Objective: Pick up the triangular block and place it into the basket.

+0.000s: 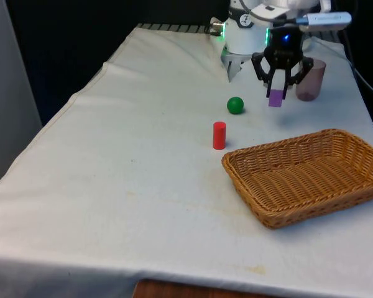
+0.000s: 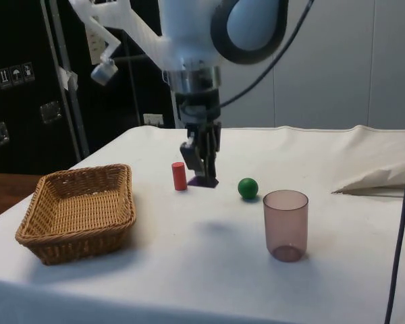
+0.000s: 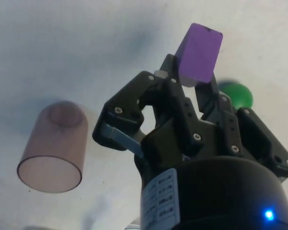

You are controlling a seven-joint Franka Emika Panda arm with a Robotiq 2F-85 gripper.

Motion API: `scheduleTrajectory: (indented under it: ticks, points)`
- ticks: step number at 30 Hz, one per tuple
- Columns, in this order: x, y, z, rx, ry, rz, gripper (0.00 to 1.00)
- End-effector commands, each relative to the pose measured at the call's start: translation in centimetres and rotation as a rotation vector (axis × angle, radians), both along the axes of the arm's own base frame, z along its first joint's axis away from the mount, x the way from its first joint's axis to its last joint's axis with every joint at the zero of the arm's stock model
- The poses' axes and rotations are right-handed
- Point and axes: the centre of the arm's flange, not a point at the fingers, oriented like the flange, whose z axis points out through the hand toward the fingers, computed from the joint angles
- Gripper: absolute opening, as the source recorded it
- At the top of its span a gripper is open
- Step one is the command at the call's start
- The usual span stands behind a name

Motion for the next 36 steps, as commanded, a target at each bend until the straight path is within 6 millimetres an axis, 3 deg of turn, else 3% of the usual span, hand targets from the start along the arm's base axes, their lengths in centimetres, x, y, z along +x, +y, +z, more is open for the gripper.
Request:
scheduleTrajectory:
  ticks: [1,10,11,25,36]
  points:
    - [0.5,0.0,0.9,0.000,0.000,0.001,0.33]
    - [3.6,-0.1,3.5,0.003,-0.013,-0.002,0.33]
    - [3.3,-0.1,3.6,-0.004,-0.020,-0.002,0.33]
    - [8.6,-0.1,5.2,0.000,-0.037,-0.005,0.33]
    - [11.7,-0.1,5.4,-0.014,-0.065,-0.011,0.33]
